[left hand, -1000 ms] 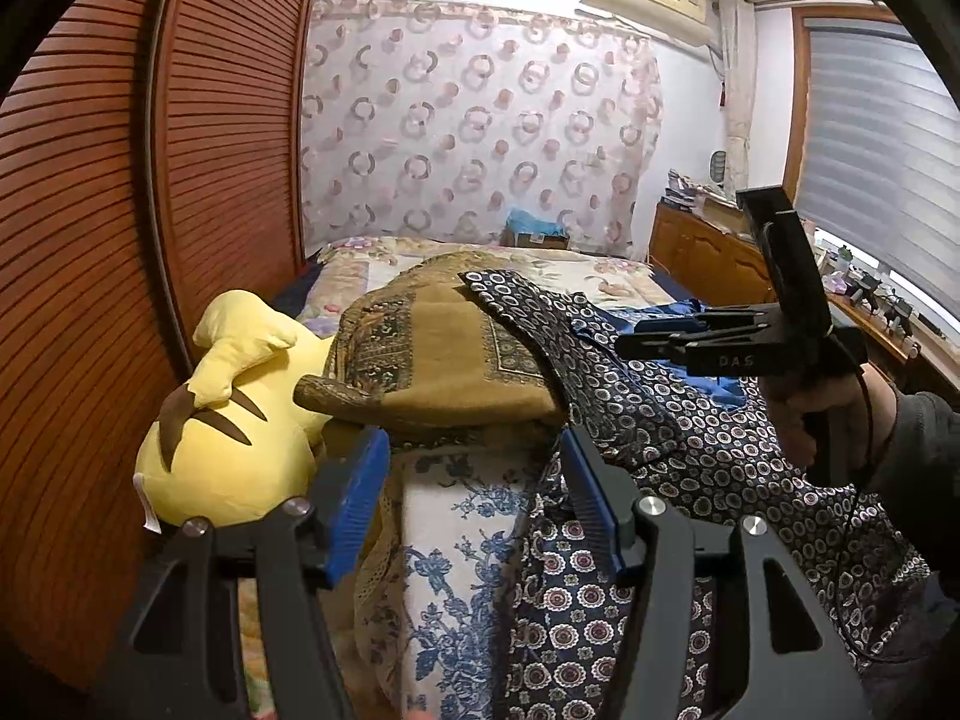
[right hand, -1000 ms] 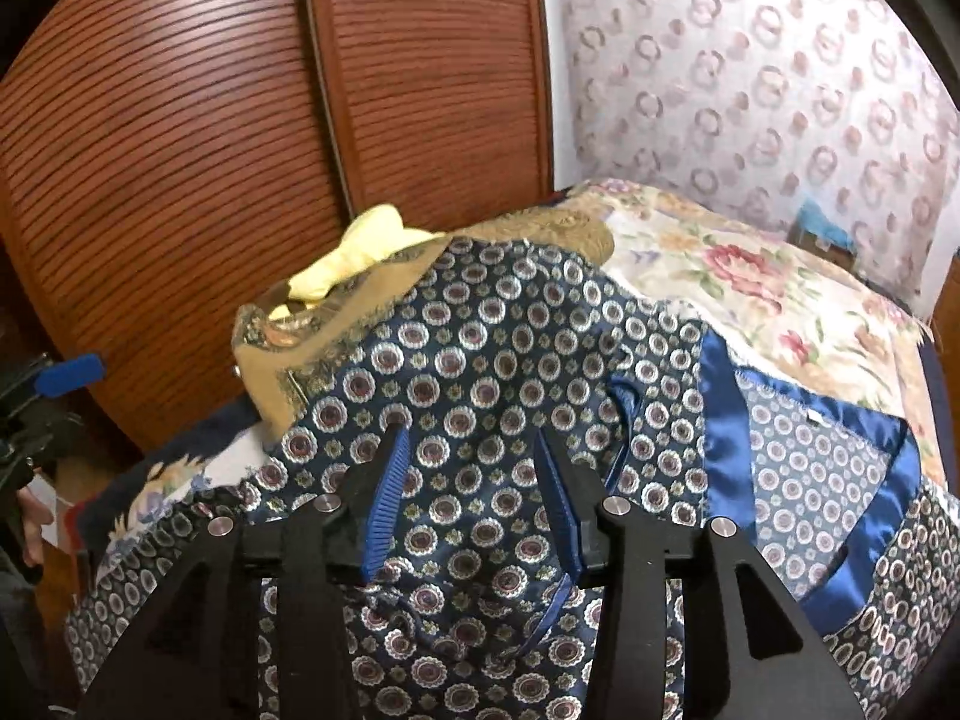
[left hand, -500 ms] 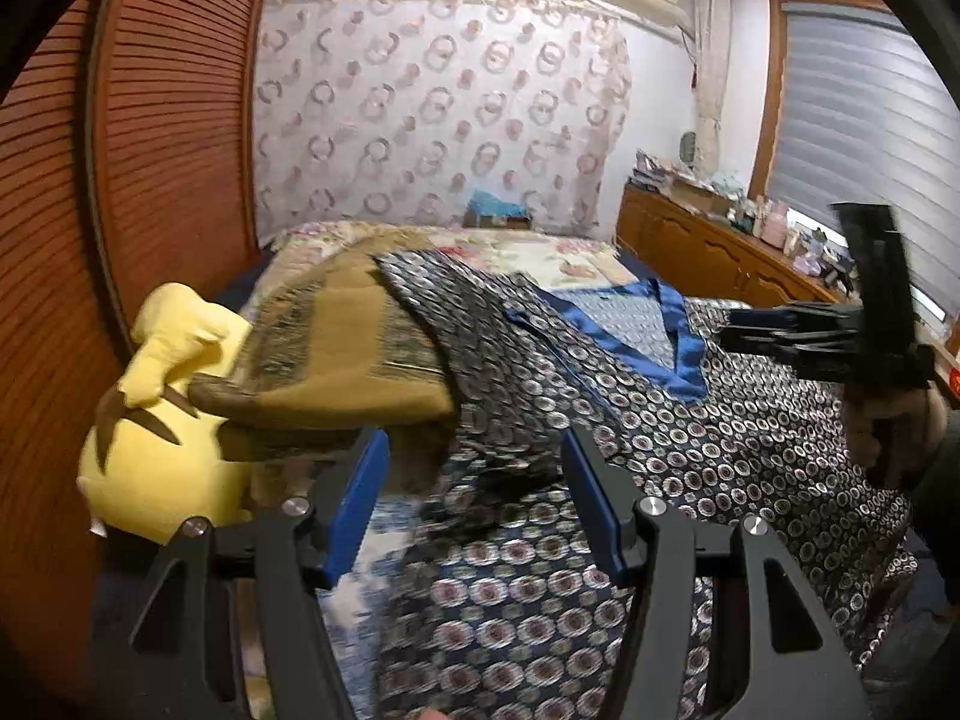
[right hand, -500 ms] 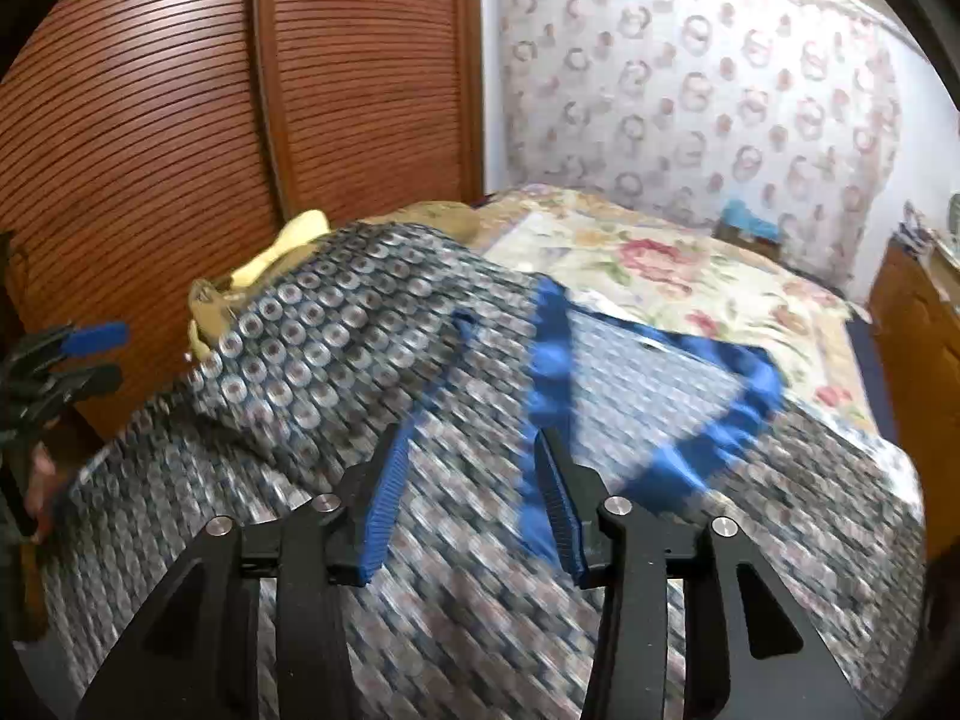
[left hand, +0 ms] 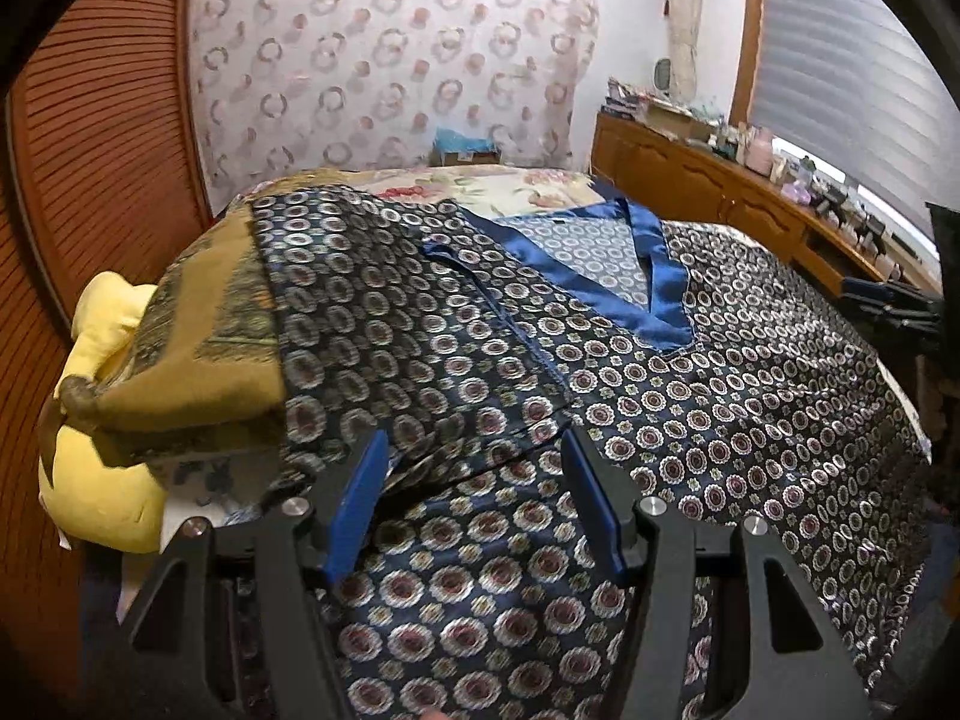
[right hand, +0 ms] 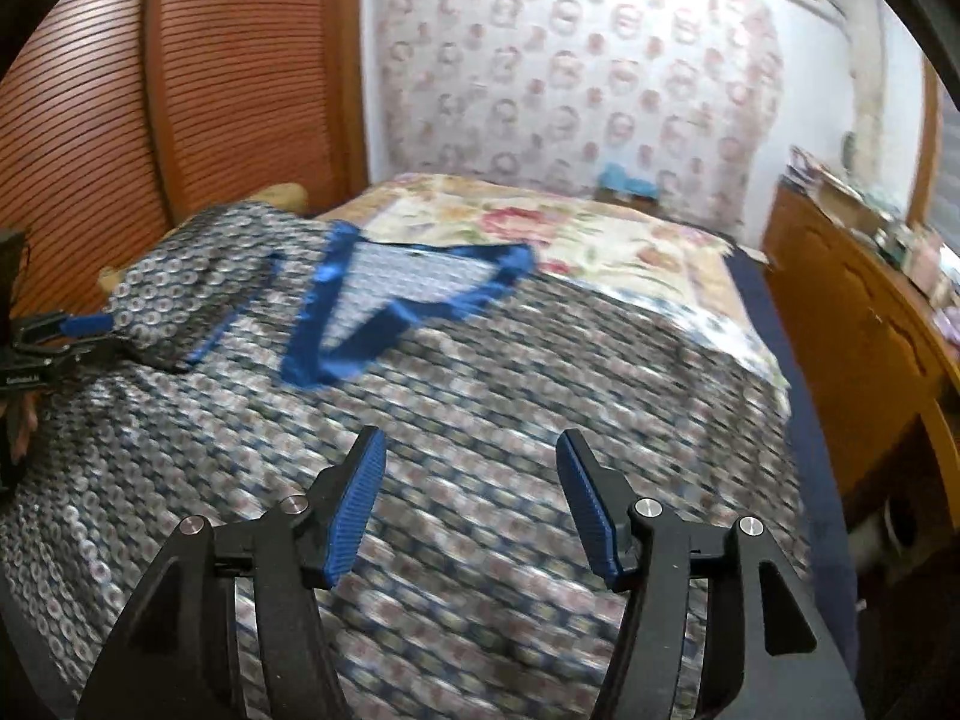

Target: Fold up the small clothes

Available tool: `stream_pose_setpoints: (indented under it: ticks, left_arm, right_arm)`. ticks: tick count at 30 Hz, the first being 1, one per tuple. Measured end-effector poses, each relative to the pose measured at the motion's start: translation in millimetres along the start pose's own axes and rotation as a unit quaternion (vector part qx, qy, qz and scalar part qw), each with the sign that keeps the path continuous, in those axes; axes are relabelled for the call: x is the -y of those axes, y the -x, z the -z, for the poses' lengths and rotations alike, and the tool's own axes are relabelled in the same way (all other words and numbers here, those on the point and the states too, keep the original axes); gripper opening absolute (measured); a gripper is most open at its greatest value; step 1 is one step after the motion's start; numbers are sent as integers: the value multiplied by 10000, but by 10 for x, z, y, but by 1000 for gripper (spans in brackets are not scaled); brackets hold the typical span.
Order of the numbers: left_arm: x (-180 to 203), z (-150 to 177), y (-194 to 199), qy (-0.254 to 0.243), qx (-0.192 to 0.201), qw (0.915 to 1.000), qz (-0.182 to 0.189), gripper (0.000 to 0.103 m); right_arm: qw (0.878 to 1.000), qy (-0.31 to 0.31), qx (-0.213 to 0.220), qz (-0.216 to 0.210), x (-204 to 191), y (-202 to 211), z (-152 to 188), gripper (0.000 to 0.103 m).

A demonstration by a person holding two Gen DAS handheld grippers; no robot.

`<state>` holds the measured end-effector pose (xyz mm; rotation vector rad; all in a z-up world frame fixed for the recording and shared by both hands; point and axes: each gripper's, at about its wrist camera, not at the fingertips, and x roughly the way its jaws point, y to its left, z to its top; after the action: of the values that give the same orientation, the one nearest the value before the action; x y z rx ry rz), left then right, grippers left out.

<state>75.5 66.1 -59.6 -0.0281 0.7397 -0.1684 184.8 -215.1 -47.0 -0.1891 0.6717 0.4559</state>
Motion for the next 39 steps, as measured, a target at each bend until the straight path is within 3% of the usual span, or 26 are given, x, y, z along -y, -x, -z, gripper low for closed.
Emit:
stream_pose_setpoints:
  ticks: [6,14,26,31,36,39]
  left_arm:
    - [50,-65,-204,25,-241,9997,-32,59]
    - [133,-99,-409,-86,-486,9987,-116,59]
    - [191,-82,-571,-154,-758,9969,-151,61]
    - [249,-93,-609,-290,-814,9962,-105,74]
    - [276,-103,-628,-338,-850,9958,-67,80]
    - [324,-100,-657,-447,-913,9948,-6,91]
  right_arm:
    - [9981,-415,3,453,585,169,205,61]
    - [9911,-887,-338,934,1263,157,508,61]
    - [9826,-1457,-803,824,1672,88,786,61]
    - [9823,-1511,-892,661,1694,69,807,61]
    - [9839,-1403,-967,538,1662,42,802,61]
    - [9841,-1399,-976,489,1656,35,800,61]
